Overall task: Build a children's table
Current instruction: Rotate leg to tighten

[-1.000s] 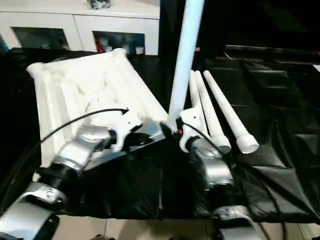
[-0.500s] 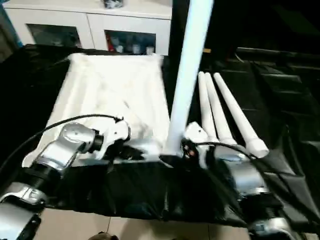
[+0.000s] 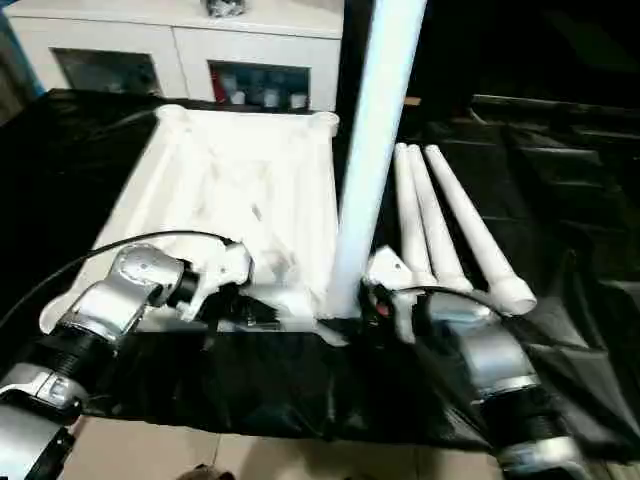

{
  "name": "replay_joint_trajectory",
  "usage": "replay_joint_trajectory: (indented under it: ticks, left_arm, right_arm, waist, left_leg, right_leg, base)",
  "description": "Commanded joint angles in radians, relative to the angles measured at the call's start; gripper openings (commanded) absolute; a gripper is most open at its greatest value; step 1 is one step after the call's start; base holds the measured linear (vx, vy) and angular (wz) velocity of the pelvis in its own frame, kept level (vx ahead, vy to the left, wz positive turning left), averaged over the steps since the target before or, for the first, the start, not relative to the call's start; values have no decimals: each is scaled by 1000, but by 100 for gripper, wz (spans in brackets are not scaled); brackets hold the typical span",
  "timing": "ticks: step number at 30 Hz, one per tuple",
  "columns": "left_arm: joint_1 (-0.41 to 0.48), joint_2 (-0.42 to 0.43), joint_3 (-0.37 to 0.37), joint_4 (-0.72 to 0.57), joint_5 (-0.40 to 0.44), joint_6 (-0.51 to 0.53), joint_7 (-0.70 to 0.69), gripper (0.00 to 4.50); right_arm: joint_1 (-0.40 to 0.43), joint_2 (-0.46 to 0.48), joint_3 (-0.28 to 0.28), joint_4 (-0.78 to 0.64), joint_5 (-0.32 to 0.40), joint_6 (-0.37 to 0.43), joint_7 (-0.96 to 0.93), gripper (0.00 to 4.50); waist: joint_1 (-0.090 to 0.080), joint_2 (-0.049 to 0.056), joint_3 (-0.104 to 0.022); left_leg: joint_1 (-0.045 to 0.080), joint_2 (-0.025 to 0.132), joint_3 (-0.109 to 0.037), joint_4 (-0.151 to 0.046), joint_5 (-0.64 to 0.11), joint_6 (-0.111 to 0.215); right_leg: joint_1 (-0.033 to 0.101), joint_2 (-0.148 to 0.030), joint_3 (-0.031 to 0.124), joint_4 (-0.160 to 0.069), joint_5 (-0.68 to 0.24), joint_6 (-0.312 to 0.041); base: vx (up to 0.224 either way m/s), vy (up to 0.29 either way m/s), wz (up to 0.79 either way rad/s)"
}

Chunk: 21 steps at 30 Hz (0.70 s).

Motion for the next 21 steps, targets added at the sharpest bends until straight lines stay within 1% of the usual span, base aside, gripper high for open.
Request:
replay_joint_trajectory:
  ticks: [1,2,3,4,5,6,7,8,9,10,11,12,13,14,15,16,17,18,19,20,21]
  left_arm:
    - [-26,-91,-15,-20,-7,60,99,0]
    - [-26,-91,-15,-20,-7,60,99,0]
    - [-26,-104,-13,-25,-2,80,122,0]
    - [-26,-121,-11,-30,4,97,147,0]
    - [-24,-152,-4,-41,9,134,196,0]
    - [-21,-178,-3,-53,16,156,234,0]
    - [-16,-204,-3,-65,23,178,271,0]
    - [-7,-224,-9,-78,28,190,292,0]
    - [0,-234,-14,-85,31,193,300,0]
    - [0,-234,-14,-85,31,193,300,0]
    - [4,-238,-19,-87,32,191,299,0]
    - [4,-238,-19,-87,32,191,299,0]
    - [7,-233,-22,-87,32,183,292,0]
    - [7,-222,-26,-87,30,173,282,0]
    - [5,-197,-27,-88,26,147,266,0]
    - [3,-183,-26,-89,23,136,254,0]
    - [1,-165,-25,-86,20,113,234,0]
    - [1,-162,-25,-86,19,109,230,0]
    - [0,-154,-23,-83,16,97,218,0]
    - [0,-146,-20,-83,16,99,213,0]
    - [0,-136,-21,-81,18,85,202,0]
  right_arm:
    - [-43,89,1,63,-12,11,-168,269]
    - [-43,89,1,63,-12,11,-168,269]
    - [-52,108,-9,83,-15,12,-214,269]
    - [-61,126,-18,101,-14,12,-250,269]
    - [-74,156,-33,129,-17,11,-315,269]
    - [-84,182,-40,149,-20,8,-364,269]
    - [-92,208,-44,167,-28,5,-414,269]
    - [-99,234,-45,178,-36,3,-460,269]
    - [-101,249,-45,181,-42,3,-485,269]
    - [-101,249,-45,181,-42,3,-485,269]
    - [-103,260,-36,177,-47,-2,-483,269]
    - [-103,260,-36,177,-47,-2,-483,269]
    - [-102,263,-30,168,-49,-11,-469,325]
    - [-102,268,-36,158,-41,-14,-444,325]
    - [-108,255,-39,147,-43,-20,-414,345]
    - [-114,240,-36,147,-51,-28,-402,345]
    - [-118,220,-27,144,-63,-44,-387,356]
    - [-119,216,-26,144,-65,-47,-385,356]
    - [-119,206,-23,141,-67,-52,-371,377]
    - [-120,193,-20,139,-61,-57,-345,385]
    - [-119,178,-17,133,-53,-58,-313,385]
  waist:
    - [-2,-3,-52]
    - [-7,-5,-54]
    - [-16,-6,-53]
    - [-15,-4,-53]
    - [-17,-6,-52]
    - [-14,-6,-53]
    - [-15,-6,-53]
    - [-14,-4,-51]
    - [-13,-5,-53]
    - [-12,-5,-53]
    - [-10,4,-55]
    - [-12,1,-55]
    - [-14,1,-57]
    - [-13,1,-59]
    - [-14,-1,-60]
    - [-15,-1,-61]
    - [-15,0,-62]
    - [-15,-1,-63]
    - [-14,1,-65]
    - [-12,1,-66]
    - [-11,-3,-66]
  left_leg:
    - [15,50,-31,-81,-292,-9]
    - [13,51,-31,-82,-291,-14]
    - [10,49,-33,-83,-297,-17]
    - [11,48,-33,-83,-295,-16]
    - [11,48,-30,-83,-294,-13]
    - [14,45,-28,-79,-284,-2]
    - [13,46,-26,-79,-276,0]
    - [16,47,-26,-79,-273,-2]
    - [15,46,-26,-79,-268,2]
    - [14,46,-26,-79,-261,4]
    - [13,44,-27,-79,-257,7]
    - [13,45,-25,-79,-258,8]
    - [11,45,-26,-80,-255,10]
    - [13,45,-25,-79,-255,13]
    - [11,45,-26,-78,-253,18]
    - [11,45,-25,-78,-250,20]
    - [9,44,-25,-77,-244,22]
    - [8,44,-25,-76,-236,24]
    - [9,45,-23,-74,-216,30]
    - [11,44,-21,-72,-197,37]
    - [8,44,-21,-71,-186,41]
  right_leg:
    - [30,-75,53,-86,-380,-196]
    - [32,-74,53,-85,-377,-193]
    - [33,-71,53,-86,-366,-187]
    - [32,-71,53,-86,-356,-188]
    - [31,-71,55,-86,-346,-190]
    - [31,-72,55,-88,-334,-197]
    - [30,-72,57,-87,-324,-199]
    - [26,-71,57,-88,-322,-201]
    - [29,-70,56,-89,-323,-195]
    - [30,-70,56,-88,-315,-193]
    - [32,-68,56,-86,-300,-191]
    - [31,-66,56,-87,-288,-190]
    - [34,-64,55,-83,-264,-193]
    - [34,-64,55,-82,-247,-197]
    - [36,-65,55,-80,-237,-201]
    - [36,-65,56,-79,-231,-203]
    - [38,-65,56,-78,-223,-205]
    - [39,-66,56,-77,-215,-206]
    - [38,-66,57,-73,-185,-214]
    - [39,-64,57,-69,-152,-226]
    - [41,-64,57,-67,-138,-231]
  base:
    - [0,0,0]
    - [0,0,0]
    - [0,0,0]
    - [0,0,0]
    - [0,0,0]
    - [0,0,0]
    - [0,0,0]
    - [0,0,0]
    - [0,0,0]
    - [0,0,0]
    - [0,0,0]
    - [0,0,0]
    - [0,0,0]
    - [0,0,0]
    - [0,0,0]
    - [0,0,0]
    - [0,0,0]
    - [0,0,0]
    - [0,0,0]
    - [0,0,0]
    - [0,0,0]
